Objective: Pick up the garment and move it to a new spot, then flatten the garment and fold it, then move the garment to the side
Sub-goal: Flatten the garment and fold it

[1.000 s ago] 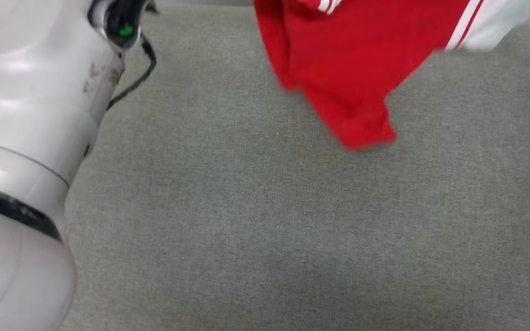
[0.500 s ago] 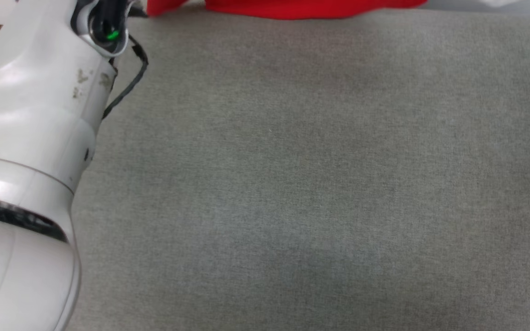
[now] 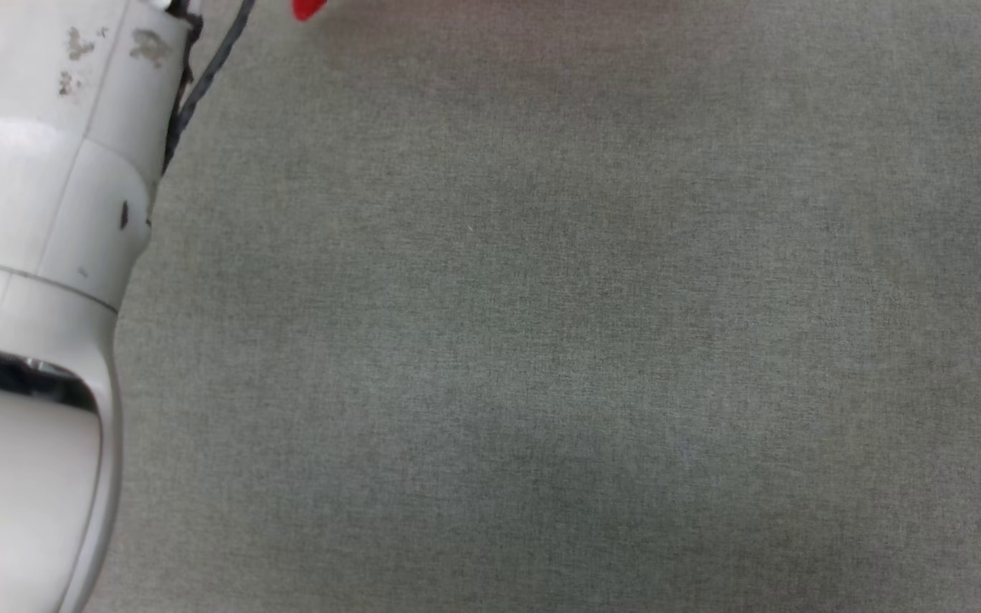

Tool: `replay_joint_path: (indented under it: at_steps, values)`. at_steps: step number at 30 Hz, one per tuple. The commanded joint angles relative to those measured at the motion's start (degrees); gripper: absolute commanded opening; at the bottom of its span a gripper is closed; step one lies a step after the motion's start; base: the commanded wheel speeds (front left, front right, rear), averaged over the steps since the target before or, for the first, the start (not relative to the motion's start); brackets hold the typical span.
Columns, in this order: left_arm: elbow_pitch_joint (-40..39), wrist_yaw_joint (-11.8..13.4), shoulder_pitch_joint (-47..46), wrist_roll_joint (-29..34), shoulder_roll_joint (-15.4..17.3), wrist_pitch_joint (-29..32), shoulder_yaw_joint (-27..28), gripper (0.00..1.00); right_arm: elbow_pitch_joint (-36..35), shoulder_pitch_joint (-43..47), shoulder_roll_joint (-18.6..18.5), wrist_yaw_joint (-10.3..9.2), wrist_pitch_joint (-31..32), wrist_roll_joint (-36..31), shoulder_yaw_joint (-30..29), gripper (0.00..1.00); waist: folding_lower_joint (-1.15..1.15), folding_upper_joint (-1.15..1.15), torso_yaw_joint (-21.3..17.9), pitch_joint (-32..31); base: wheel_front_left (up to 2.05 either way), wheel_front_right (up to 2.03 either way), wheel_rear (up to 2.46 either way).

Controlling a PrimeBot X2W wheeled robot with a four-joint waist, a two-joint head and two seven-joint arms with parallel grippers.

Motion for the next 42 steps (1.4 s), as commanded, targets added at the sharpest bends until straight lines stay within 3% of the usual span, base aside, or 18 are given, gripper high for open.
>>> replay_joint_path:
  at_steps: [1, 5, 10, 15, 24, 28, 34, 42]
  values:
    - [-1.45, 0.13, 0.91, -0.05, 0.7, 0.18, -0.38, 0.0, -0.66, -0.15, -0.43, -0.1, -0.83, -0.73, 0.07, 0.0, 0.0, 0.0, 0.07, -0.26, 0.0, 0.0, 0.0]
    - [-3.99, 0.13, 3.71, -1.78, 1.36, 3.05, -1.28, 0.0, -3.35, 2.77, -1.8, -0.1, -1.46, -0.78, 1.28, 0.0, 0.0, 0.0, 0.38, -1.34, 0.0, 0.0, 0.0]
    - [-4.93, 0.12, 9.51, -3.24, 3.06, 12.34, -4.18, 0.0, -9.92, 9.09, -5.02, -0.1, -1.15, 0.56, 3.76, 0.0, 0.0, 0.0, 0.46, -4.62, 0.0, 0.0, 0.0]
    - [-5.16, 0.12, 17.34, -5.17, 6.13, 20.3, -6.17, 0.0, -21.12, 19.08, -10.35, -0.1, 1.69, 2.88, 6.08, 0.0, 0.0, 0.0, 0.07, -8.43, 0.0, 0.0, 0.0]
    - [-8.43, 0.12, 32.43, -8.66, 11.32, 24.34, -6.09, 0.0, -43.57, 36.94, -21.55, -0.1, 9.77, 4.07, 5.84, 0.0, 0.0, 0.0, -1.0, -13.16, 0.0, 0.0, 0.0]
    - [-11.36, 0.12, 39.1, -8.37, 13.35, 23.81, -6.85, 0.0, -51.79, 45.05, -24.79, -0.1, 13.39, 3.18, 2.64, 0.0, 0.0, 0.0, -1.41, -14.04, 0.0, 0.0, 0.0]
    - [-15.69, 0.81, 46.57, -8.02, 15.38, 22.74, -7.98, 0.0, -58.92, 55.53, -25.94, -0.1, 17.64, 0.86, -3.46, 0.0, 0.0, 0.0, -2.04, -14.89, 0.0, 0.0, 0.0]
    - [-31.87, 5.35, 60.69, -11.64, 23.68, 20.15, -5.01, 0.0, -70.92, 72.66, -24.71, -0.1, 26.94, -6.57, -18.74, 0.0, 0.0, 0.0, -3.85, -13.48, 0.0, 0.0, 0.0]
